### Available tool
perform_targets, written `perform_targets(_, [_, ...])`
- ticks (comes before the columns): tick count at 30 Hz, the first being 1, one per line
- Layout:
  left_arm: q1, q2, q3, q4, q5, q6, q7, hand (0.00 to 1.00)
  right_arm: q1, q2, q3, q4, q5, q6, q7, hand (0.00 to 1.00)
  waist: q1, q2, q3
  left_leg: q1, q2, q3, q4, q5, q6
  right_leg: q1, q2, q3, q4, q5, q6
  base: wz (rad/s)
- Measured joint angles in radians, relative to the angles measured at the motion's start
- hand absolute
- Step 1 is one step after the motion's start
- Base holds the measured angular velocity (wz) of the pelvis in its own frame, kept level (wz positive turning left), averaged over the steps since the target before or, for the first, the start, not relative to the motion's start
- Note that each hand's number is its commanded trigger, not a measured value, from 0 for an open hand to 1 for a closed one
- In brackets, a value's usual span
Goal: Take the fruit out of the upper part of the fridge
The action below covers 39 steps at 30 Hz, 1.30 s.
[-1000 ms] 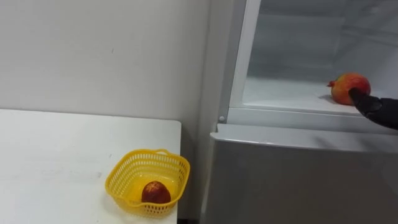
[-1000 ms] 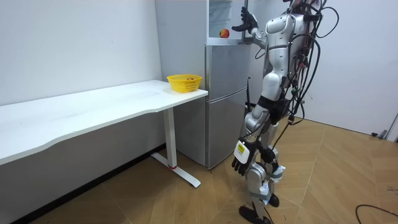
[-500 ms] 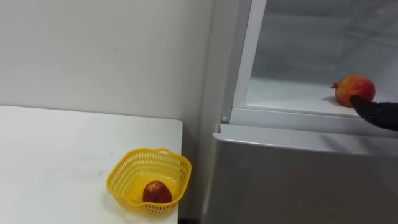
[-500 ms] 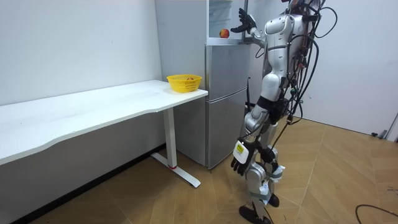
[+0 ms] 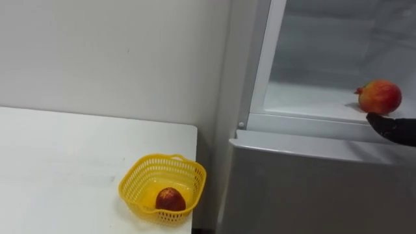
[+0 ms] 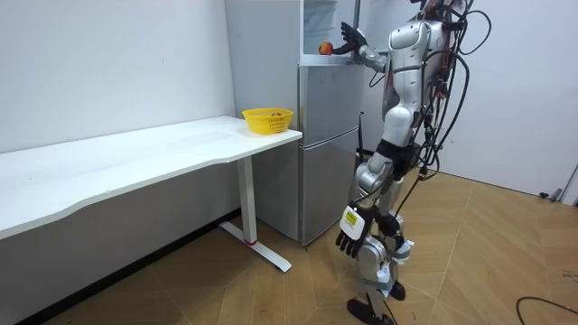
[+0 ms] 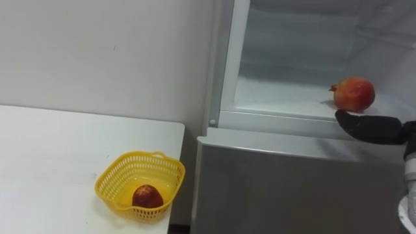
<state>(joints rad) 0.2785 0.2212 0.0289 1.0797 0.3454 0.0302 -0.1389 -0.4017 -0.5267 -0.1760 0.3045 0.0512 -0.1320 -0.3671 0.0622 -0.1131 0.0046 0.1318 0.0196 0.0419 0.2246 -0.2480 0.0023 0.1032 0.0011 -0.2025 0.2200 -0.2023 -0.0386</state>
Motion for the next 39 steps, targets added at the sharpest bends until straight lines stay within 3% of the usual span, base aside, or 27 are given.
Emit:
perform_targets(18, [0.008,0.001,0.007,0.000,0.000,0.010,0.002,0.00,-0.048,0.000,0.001,0.026,0.003,0.002,-0.001,0.00,-0.002,-0.005,0.0004,-0.006,-0.001,-0.004,0.003,0.000,0.000,-0.005,-0.003,-0.003,0.003,-0.001,-0.001,0.00])
perform_targets(26, [0.025,0.015,-0.003,0.000,-0.001,0.010,0.005,0.00,-0.146,-0.030,0.013,0.113,0.162,0.002,-0.008,0.00,-0.007,-0.035,-0.0035,-0.039,-0.001,-0.014,0.014,0.000,0.000,-0.022,0.000,-0.012,0.003,-0.001,-0.001,0.03])
perform_targets(33, [0.026,0.018,-0.002,-0.018,-0.001,0.031,0.005,0.00,-0.178,-0.039,0.061,0.169,0.316,0.009,0.054,0.00,-0.004,-0.037,-0.0048,-0.063,0.000,-0.022,0.025,0.000,-0.001,-0.031,-0.001,-0.028,0.001,0.000,-0.003,0.07])
perform_targets(37, [0.021,0.027,-0.003,-0.032,-0.002,0.036,0.007,0.00,-0.223,-0.047,0.093,0.308,0.444,0.032,0.100,0.00,-0.002,-0.036,-0.0017,-0.077,0.002,-0.036,0.031,0.001,-0.002,-0.036,-0.009,-0.052,0.001,0.001,-0.004,0.13])
perform_targets(39, [0.023,0.028,-0.003,-0.031,-0.001,0.036,0.008,0.00,-0.227,-0.058,0.099,0.318,0.470,0.025,0.110,0.00,-0.001,-0.035,-0.0012,-0.088,0.002,-0.041,0.034,0.001,-0.002,-0.045,-0.011,-0.059,0.002,0.001,-0.004,0.09])
